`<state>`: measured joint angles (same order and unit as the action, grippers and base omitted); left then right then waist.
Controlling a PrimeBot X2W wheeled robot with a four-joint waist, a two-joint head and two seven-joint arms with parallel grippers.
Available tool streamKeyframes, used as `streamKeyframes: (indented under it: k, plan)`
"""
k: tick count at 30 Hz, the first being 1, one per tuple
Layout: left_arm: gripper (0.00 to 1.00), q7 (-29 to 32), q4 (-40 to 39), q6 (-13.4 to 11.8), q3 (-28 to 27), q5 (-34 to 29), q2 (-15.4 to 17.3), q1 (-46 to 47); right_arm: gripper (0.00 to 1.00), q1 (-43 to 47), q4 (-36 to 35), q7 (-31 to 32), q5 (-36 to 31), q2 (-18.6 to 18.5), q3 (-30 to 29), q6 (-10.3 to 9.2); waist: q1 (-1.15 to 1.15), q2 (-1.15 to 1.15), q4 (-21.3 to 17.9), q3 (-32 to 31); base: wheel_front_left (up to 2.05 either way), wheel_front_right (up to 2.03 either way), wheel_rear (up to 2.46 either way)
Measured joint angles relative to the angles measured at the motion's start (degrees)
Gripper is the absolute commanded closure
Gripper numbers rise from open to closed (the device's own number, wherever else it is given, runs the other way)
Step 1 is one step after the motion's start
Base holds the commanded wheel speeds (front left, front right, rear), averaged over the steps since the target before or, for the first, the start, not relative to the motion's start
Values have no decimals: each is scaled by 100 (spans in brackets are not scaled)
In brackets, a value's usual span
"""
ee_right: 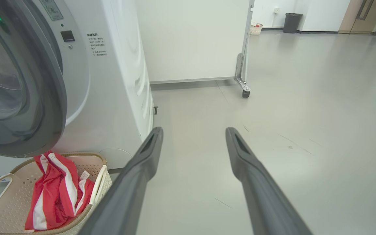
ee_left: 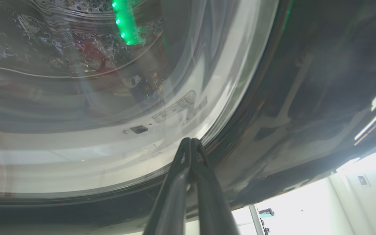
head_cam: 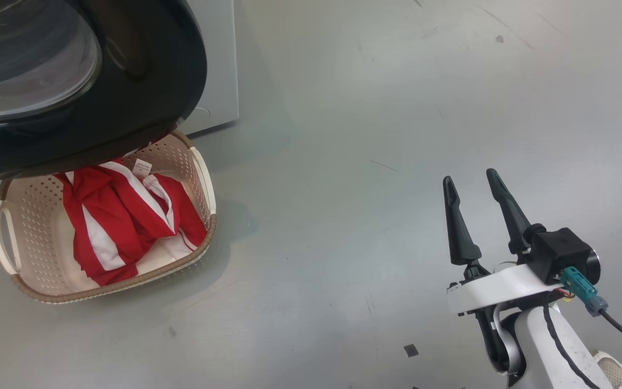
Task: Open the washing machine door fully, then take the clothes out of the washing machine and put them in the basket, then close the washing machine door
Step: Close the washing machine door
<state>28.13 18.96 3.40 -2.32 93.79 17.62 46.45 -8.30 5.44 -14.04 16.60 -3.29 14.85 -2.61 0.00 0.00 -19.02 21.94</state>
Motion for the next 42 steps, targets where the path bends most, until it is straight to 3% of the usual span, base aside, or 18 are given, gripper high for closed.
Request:
streamKeyframes:
  k: [15, 28, 30, 31, 32, 33, 42]
  plan:
    - [100, -13, 252, 294, -73, 136, -214, -23, 0, -61, -9, -15, 0, 16, -203, -4, 0, 0, 171, -89, 0, 0, 0]
    - [100, -357, 155, 348, -534, 404, -616, -1246, 0, -31, 5, -15, -109, -29, -320, -3, 0, 0, 701, -293, 0, 0, 0]
    - [55, -425, -7, 348, -595, 404, -687, -1458, 0, -1, 23, -16, -120, -43, -330, -3, 0, 0, 782, -354, 0, 0, 0]
    - [47, -471, -97, 348, -623, 402, -736, -1529, 0, 29, 27, -16, -126, -54, -339, -3, 0, 0, 823, -385, 0, 0, 0]
    - [18, -515, -193, 348, -647, 402, -789, -1590, 0, 63, 42, -16, -149, -68, -350, -3, 0, 0, 864, -417, 0, 0, 0]
    - [0, -555, -308, 348, -675, 402, -853, -1656, 0, 87, 56, -16, -162, -87, -360, -3, 0, 0, 907, -451, 0, 0, 0]
    - [0, -1018, -928, 348, -732, 34, -1210, -2486, 0, 198, 74, -16, -214, -142, -386, 0, 0, 0, 1308, -740, 0, 0, 0]
